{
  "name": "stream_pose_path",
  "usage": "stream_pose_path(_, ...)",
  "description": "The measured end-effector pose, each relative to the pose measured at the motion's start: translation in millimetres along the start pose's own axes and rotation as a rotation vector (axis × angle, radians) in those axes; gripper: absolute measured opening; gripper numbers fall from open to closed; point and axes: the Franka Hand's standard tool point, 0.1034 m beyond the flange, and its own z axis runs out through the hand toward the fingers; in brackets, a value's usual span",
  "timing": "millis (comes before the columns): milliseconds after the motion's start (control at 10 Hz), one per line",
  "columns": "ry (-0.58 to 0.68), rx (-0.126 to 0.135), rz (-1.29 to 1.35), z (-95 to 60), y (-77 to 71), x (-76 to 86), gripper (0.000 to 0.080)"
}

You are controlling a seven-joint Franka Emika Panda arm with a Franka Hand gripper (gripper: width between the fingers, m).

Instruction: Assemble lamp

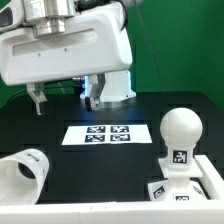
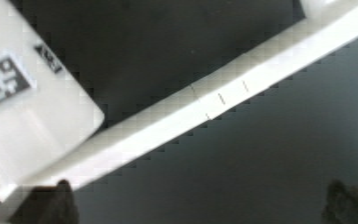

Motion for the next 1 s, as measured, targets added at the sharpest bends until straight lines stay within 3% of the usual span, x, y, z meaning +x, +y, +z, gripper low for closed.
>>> stream_pose_path(100, 0.002, -0.001, -0.019, 3.0, -4.8, -3.8, 0.0699)
stream_pose_path(500, -0.001, -0.010, -0.054, 4.5, 0.6, -2.6, 0.0699)
stream_pose_path(600, -0.007, -0.049, -0.155, 10.9, 15.2, 3.8, 0.0699)
stream_pose_path(700, -0.032, -0.070, -0.220, 13.5, 21.0, 13.1, 0.0699)
stream_pose_path(900, -0.043, -0.089, -0.355, 14.2, 16.2, 39.7, 0.0699)
stream_pose_path(1000, -0.044, -0.086, -0.359, 15.6, 13.9, 39.2, 0.0699)
